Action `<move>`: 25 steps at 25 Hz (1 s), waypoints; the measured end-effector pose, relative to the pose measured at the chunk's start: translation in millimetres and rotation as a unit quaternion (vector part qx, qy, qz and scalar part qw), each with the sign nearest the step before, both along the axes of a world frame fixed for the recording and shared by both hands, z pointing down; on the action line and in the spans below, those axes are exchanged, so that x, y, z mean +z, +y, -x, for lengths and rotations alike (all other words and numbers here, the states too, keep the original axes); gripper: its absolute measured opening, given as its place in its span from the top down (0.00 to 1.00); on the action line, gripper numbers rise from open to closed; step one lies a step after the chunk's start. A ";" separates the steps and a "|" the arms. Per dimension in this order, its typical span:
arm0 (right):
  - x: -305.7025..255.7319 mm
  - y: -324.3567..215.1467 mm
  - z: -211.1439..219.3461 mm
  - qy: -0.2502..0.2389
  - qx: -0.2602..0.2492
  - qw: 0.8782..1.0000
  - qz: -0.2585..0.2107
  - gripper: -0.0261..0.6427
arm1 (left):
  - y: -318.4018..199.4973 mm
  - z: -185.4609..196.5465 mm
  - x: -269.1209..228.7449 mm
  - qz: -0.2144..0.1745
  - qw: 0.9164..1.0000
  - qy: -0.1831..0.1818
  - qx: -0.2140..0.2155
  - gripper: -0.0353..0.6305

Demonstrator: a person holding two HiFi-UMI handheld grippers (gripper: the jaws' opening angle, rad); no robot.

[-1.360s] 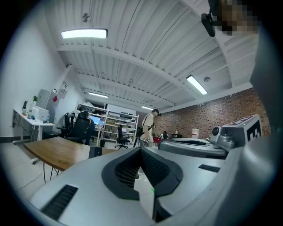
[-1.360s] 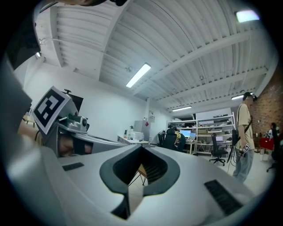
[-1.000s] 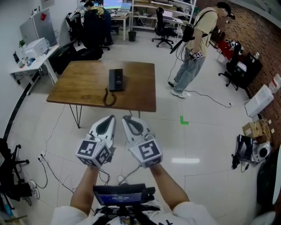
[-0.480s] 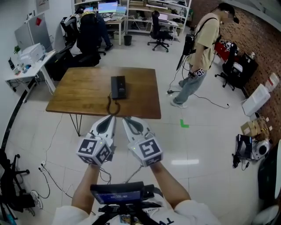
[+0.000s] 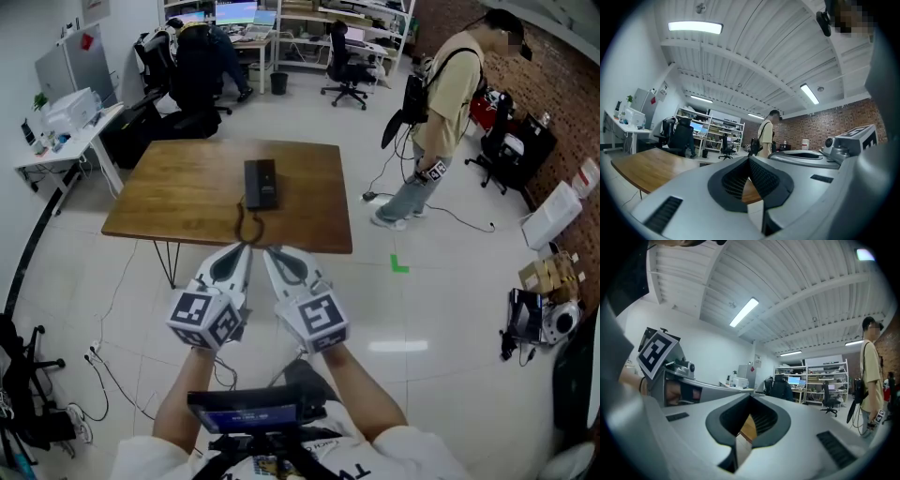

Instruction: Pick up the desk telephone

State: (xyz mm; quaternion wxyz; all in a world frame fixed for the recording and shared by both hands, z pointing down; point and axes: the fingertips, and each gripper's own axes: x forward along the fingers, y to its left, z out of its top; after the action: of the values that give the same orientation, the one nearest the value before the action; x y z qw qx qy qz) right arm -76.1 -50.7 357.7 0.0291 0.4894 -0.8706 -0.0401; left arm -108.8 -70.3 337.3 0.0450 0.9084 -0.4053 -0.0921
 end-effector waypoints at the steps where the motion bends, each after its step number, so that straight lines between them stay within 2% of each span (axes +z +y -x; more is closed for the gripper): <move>1: -0.1 -2.9 -0.6 0.001 0.000 1.000 -0.001 0.96 | -2.6 0.0 0.4 0.001 1.000 -0.001 -0.001 0.94; 11: 6.7 -44.7 -13.1 -0.013 0.000 1.000 0.003 0.96 | -41.7 -11.9 11.6 0.010 1.000 -0.008 -0.004 0.94; 25: 26.8 -135.1 -32.4 -0.011 -0.011 0.999 0.030 0.96 | -131.0 -31.9 31.5 0.041 0.999 -0.020 -0.005 0.94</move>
State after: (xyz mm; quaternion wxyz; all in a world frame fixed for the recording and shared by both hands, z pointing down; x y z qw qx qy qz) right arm -43.8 -185.8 384.5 0.0341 0.4788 -0.8772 -0.0094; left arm -76.9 -201.3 368.8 0.0733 0.9054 -0.4142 -0.0576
